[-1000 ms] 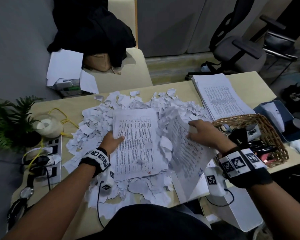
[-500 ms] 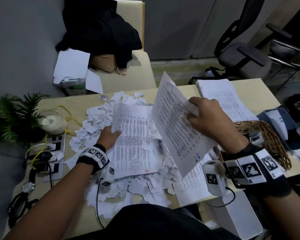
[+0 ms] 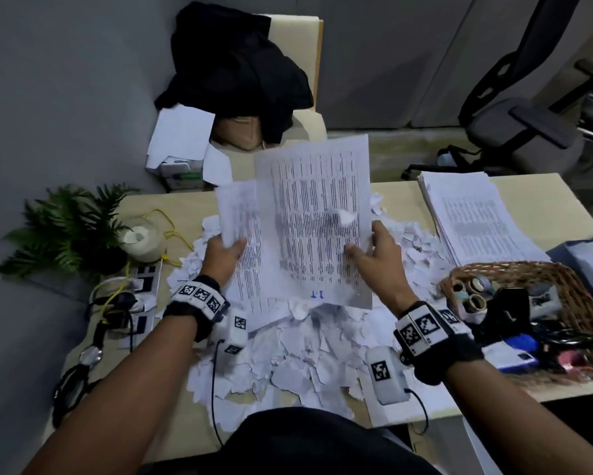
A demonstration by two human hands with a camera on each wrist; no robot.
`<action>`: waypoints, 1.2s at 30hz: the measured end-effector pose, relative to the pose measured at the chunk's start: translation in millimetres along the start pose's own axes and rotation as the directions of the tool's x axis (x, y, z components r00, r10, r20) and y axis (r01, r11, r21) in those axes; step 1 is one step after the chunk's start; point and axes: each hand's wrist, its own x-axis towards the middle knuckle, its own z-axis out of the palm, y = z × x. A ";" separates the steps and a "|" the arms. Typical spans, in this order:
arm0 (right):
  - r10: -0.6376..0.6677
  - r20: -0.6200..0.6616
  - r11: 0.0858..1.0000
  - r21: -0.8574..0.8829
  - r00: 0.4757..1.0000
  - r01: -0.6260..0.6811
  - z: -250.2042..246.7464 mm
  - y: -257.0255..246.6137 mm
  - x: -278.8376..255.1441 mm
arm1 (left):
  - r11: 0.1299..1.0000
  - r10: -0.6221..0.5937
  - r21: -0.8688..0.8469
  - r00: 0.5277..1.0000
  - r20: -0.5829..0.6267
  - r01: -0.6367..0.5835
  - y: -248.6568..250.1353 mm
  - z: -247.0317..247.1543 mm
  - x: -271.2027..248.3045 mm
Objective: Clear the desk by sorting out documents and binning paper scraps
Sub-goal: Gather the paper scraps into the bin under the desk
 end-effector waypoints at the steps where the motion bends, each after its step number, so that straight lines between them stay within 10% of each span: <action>1: 0.034 0.008 0.999 0.004 0.999 -0.034 4.5 5.9 3.7 | 0.997 -0.033 -0.075 0.999 -0.021 0.031 0.7 -1.6 -0.2; 10: 0.100 0.024 0.994 -0.040 0.995 -0.099 45.8 29.4 21.6 | 0.960 -0.057 -0.272 0.998 0.030 0.063 24.8 0.8 -21.4; 17: 0.121 0.219 0.926 0.326 0.968 -0.189 50.8 24.3 37.5 | 0.951 -0.032 -0.308 0.998 -0.046 0.017 40.5 4.2 -20.8; 24: 0.105 0.077 0.864 0.486 0.991 -0.129 54.1 12.1 45.0 | 0.940 0.069 -0.336 0.996 0.050 -0.048 48.4 2.9 -17.8; 32: 0.006 0.195 0.921 0.382 0.981 -0.082 39.2 17.0 51.2 | 0.991 0.057 -0.131 0.992 0.116 -0.041 41.5 20.9 -21.9; 36: 0.092 0.274 0.994 0.036 0.957 -0.106 17.1 65.5 50.6 | 0.997 0.016 0.076 0.990 0.141 -0.027 26.9 33.8 -23.1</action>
